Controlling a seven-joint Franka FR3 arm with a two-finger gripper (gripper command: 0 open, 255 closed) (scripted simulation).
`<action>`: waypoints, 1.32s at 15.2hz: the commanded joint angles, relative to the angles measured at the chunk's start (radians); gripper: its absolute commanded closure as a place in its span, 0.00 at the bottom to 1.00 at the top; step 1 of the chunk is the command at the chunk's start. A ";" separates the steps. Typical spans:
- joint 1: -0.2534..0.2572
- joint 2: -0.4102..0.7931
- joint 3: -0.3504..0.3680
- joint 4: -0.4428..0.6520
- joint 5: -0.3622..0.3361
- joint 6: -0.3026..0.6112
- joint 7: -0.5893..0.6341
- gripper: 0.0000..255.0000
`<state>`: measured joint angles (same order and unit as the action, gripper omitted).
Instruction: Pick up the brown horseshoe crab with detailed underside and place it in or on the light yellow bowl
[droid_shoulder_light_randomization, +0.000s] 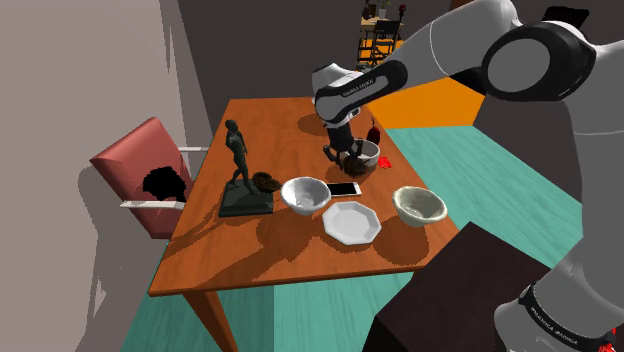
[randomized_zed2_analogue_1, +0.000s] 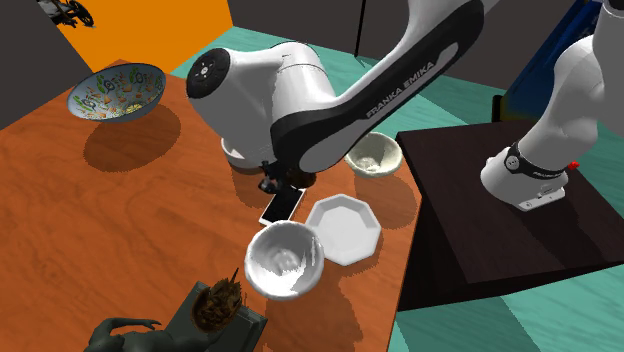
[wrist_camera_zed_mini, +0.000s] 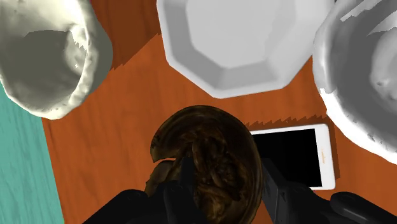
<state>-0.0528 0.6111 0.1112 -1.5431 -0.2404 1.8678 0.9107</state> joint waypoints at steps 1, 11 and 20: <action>-0.002 -0.017 0.001 0.000 0.002 -0.017 -0.005 1.00; -0.009 -0.109 0.005 -0.029 0.013 -0.077 -0.022 1.00; -0.066 -0.457 -0.003 -0.531 0.027 0.088 -0.052 1.00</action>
<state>-0.1114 0.1937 0.1120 -2.0221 -0.2146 1.9406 0.8665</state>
